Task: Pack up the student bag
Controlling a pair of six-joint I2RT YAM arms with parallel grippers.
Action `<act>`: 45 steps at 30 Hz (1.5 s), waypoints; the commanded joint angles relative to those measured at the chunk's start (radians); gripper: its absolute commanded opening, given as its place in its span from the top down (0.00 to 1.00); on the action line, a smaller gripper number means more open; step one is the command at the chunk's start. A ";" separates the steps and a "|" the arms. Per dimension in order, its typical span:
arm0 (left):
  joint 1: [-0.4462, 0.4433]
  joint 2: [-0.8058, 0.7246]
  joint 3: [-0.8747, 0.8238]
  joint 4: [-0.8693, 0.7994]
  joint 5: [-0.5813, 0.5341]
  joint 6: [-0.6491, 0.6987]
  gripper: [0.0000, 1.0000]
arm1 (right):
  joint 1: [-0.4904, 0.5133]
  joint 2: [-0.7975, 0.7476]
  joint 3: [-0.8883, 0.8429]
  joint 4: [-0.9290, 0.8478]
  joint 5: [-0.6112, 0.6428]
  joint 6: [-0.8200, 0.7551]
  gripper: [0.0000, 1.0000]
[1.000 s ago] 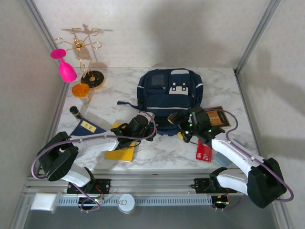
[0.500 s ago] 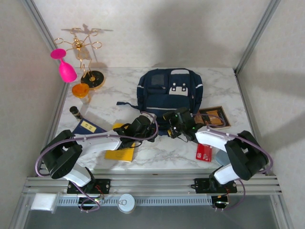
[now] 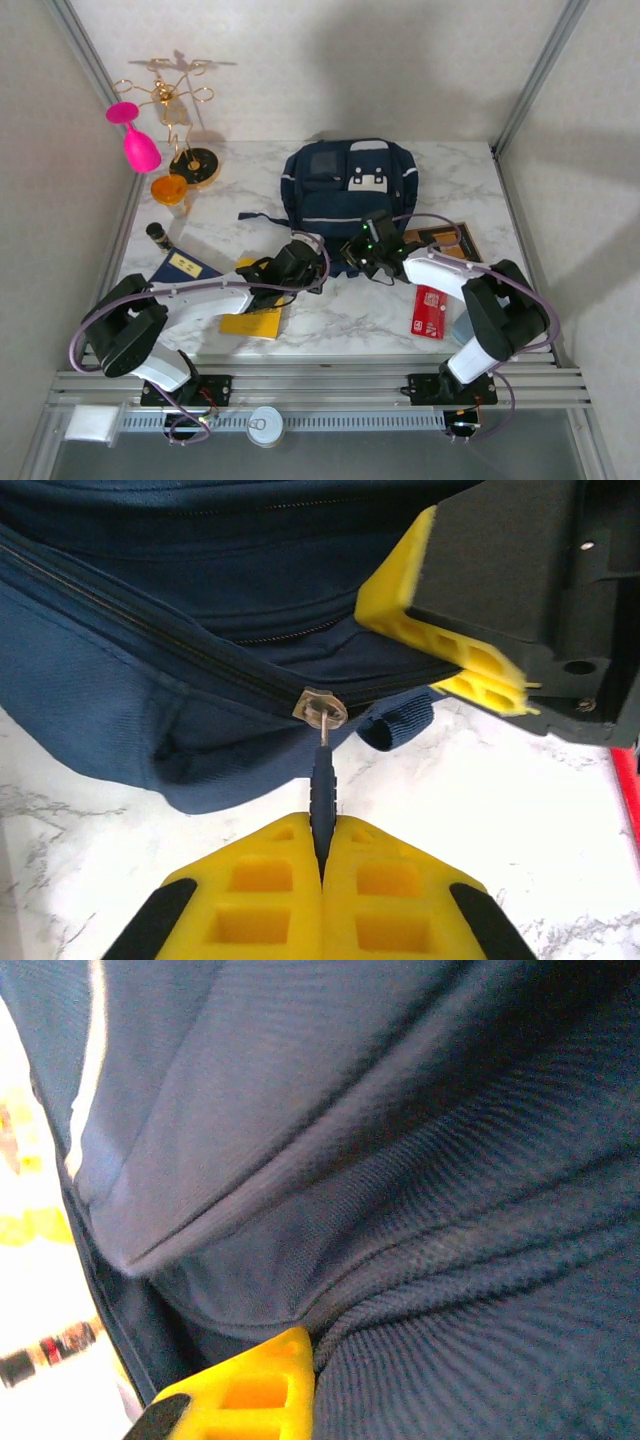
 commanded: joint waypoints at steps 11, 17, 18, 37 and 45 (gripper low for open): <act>0.300 -0.058 -0.059 -0.047 -0.022 0.079 1.00 | -0.274 -0.054 0.276 -0.322 -0.320 -0.617 1.00; 0.384 -0.005 -0.041 0.011 0.057 0.076 1.00 | -0.281 -0.048 0.306 -0.403 -0.233 -0.646 0.98; 0.385 -0.002 -0.041 0.028 0.078 0.075 1.00 | -0.281 -0.045 0.296 -0.389 -0.245 -0.634 0.95; 0.355 -0.037 -0.041 0.086 0.158 0.011 1.00 | 0.013 0.039 0.106 -0.215 0.060 -0.215 0.04; 0.385 -0.029 -0.013 -0.020 -0.019 0.017 1.00 | -0.040 0.126 0.075 -0.194 0.138 -0.231 0.15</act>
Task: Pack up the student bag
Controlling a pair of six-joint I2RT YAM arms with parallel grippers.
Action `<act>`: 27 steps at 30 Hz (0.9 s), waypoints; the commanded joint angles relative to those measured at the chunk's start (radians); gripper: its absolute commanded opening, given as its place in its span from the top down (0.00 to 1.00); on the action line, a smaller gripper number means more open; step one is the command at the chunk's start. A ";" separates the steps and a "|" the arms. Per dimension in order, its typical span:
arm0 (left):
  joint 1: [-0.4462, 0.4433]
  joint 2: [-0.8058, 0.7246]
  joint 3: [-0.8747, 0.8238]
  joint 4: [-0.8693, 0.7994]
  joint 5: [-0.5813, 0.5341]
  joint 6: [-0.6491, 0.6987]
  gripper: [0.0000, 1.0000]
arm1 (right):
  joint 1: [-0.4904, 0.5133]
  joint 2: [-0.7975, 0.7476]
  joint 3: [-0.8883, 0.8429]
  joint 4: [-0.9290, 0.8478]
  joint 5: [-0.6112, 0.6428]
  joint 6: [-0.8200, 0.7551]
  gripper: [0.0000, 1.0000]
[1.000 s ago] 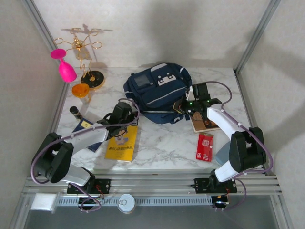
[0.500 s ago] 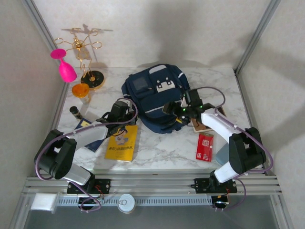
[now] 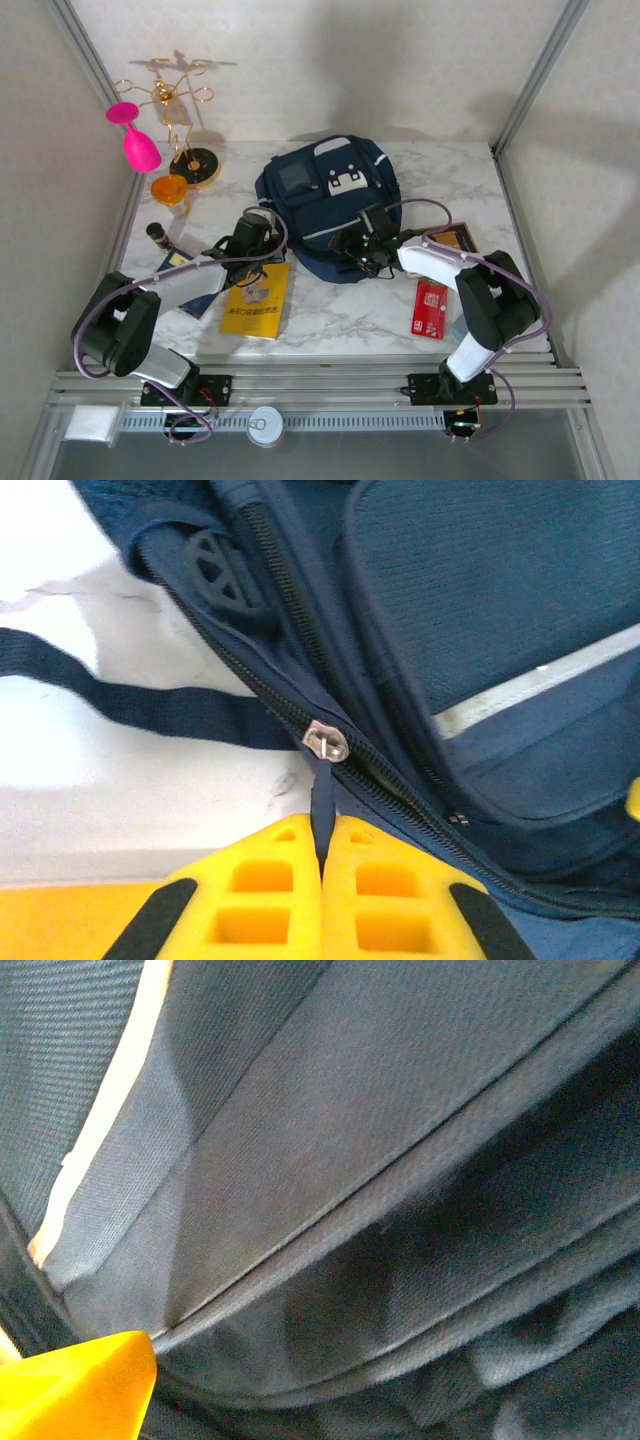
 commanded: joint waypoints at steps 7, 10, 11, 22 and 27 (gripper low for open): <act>0.122 0.083 0.064 0.020 -0.102 0.039 1.00 | -0.084 0.033 -0.096 0.005 0.073 -0.020 0.19; 0.163 0.145 0.105 0.060 -0.083 0.058 1.00 | -0.082 0.036 -0.100 0.019 0.047 -0.018 0.19; 0.174 0.167 0.123 0.066 -0.067 0.063 1.00 | -0.082 0.037 -0.099 0.024 0.034 -0.017 0.19; 0.232 0.299 0.250 0.099 -0.065 0.069 1.00 | -0.050 0.003 -0.070 0.022 -0.003 -0.024 0.19; 0.233 0.267 0.241 0.093 -0.005 0.064 1.00 | -0.026 -0.012 -0.044 0.037 -0.053 -0.033 0.16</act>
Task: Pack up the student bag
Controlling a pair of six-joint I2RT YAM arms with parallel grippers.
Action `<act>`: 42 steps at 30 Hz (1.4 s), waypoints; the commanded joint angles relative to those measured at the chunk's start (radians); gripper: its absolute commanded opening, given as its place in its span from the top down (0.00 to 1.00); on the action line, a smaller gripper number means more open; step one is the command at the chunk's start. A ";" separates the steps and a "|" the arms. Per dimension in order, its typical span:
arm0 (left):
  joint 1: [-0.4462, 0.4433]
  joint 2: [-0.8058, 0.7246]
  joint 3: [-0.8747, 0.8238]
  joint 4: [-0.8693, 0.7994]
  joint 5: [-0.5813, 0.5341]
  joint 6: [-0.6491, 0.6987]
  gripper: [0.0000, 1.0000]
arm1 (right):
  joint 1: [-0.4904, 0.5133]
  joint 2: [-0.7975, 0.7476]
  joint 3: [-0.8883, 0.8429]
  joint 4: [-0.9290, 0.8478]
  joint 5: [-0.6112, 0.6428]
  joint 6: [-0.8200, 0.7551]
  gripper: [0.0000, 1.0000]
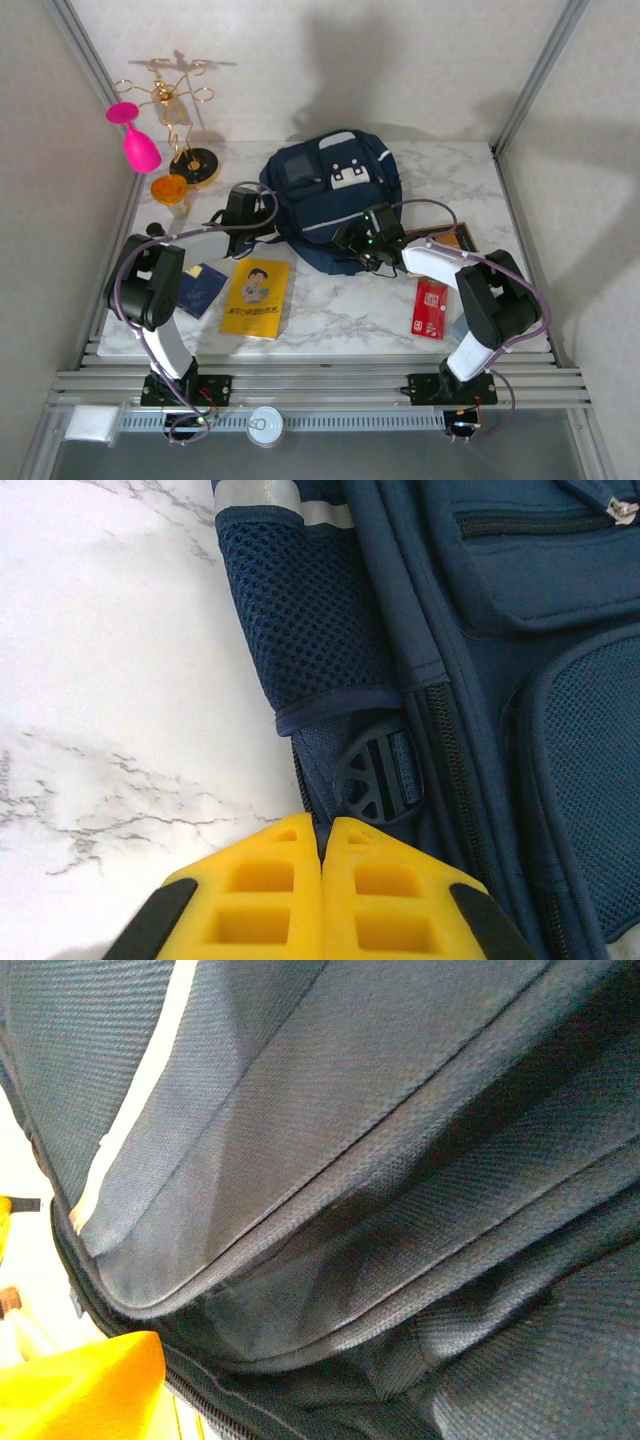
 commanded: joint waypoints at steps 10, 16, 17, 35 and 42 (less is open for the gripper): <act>-0.007 -0.286 -0.193 0.000 0.112 -0.064 0.72 | 0.022 -0.137 0.026 -0.147 -0.061 -0.115 0.01; -0.025 -0.509 -0.302 -0.128 0.059 -0.122 0.52 | 0.035 -0.240 -0.033 -0.195 -0.055 -0.200 0.01; -0.027 -0.550 -0.318 -0.153 0.039 -0.143 0.50 | 0.042 -0.247 -0.039 -0.199 -0.060 -0.218 0.01; -0.082 -0.834 -0.563 -0.527 -0.293 -0.401 0.25 | 0.313 -0.147 -0.053 -0.045 -0.094 -0.186 0.02; -0.116 -0.750 -0.613 -0.447 -0.243 -0.416 0.23 | 0.312 -0.127 -0.034 -0.073 -0.071 -0.205 0.01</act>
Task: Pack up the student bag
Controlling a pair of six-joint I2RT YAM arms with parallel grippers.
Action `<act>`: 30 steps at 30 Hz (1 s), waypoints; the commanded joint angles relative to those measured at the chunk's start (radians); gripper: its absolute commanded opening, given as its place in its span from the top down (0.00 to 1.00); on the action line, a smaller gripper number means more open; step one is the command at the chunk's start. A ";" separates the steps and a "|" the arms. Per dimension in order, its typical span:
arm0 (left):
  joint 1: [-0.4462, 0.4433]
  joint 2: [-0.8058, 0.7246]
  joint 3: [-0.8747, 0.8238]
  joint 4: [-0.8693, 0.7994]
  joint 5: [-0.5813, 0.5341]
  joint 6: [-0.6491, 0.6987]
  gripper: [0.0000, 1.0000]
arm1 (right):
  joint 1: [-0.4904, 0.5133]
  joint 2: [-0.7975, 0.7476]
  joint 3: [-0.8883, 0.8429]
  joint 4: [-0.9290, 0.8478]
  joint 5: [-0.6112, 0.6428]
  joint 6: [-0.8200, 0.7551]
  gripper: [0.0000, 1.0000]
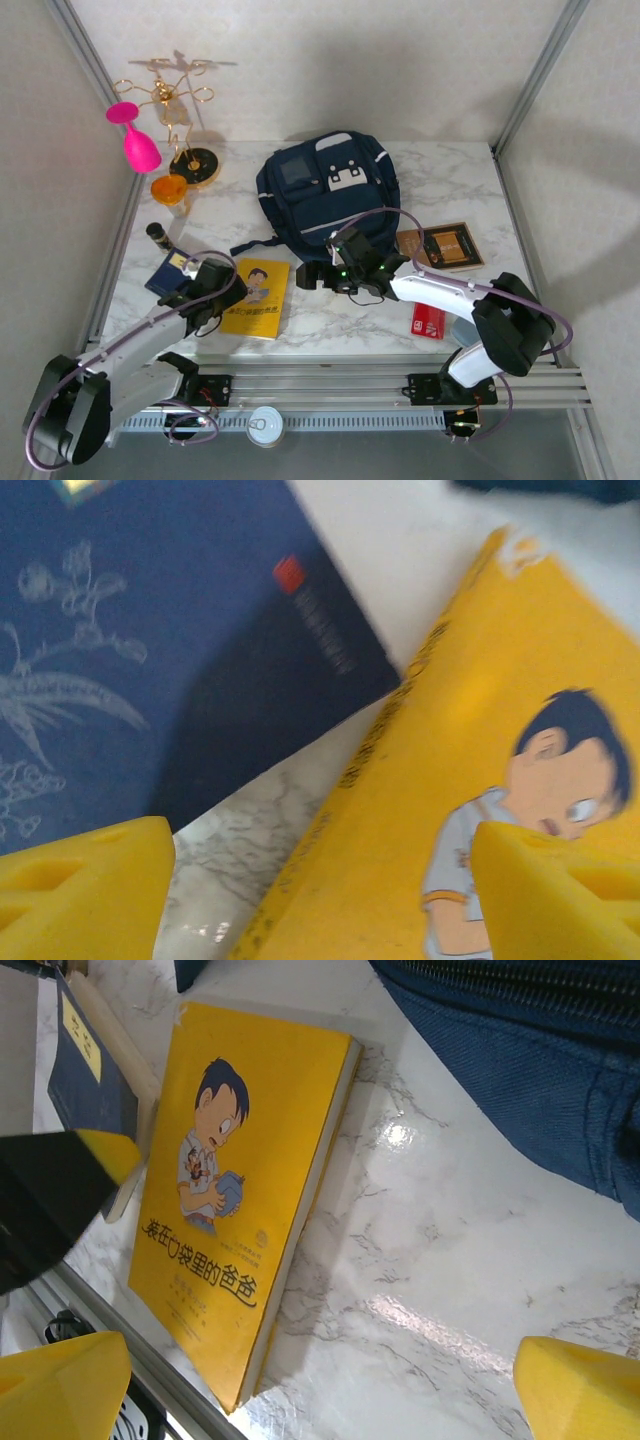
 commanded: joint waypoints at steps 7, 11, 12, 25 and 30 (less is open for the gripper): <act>-0.118 0.003 -0.029 0.009 0.062 -0.077 0.22 | -0.006 0.013 0.007 -0.024 0.046 -0.019 0.01; -0.211 -0.044 -0.030 -0.007 0.062 -0.156 0.22 | -0.032 0.010 0.012 -0.031 0.025 -0.031 0.01; -0.236 -0.056 -0.030 -0.003 0.067 -0.183 0.23 | -0.038 0.009 0.015 -0.034 0.017 -0.038 0.01; -0.325 -0.105 0.009 -0.090 -0.096 -0.241 0.30 | 0.020 0.109 0.082 -0.078 0.004 -0.023 0.17; -0.325 -0.073 -0.026 0.026 -0.016 -0.204 0.33 | 0.070 0.179 0.095 -0.028 0.001 0.005 0.28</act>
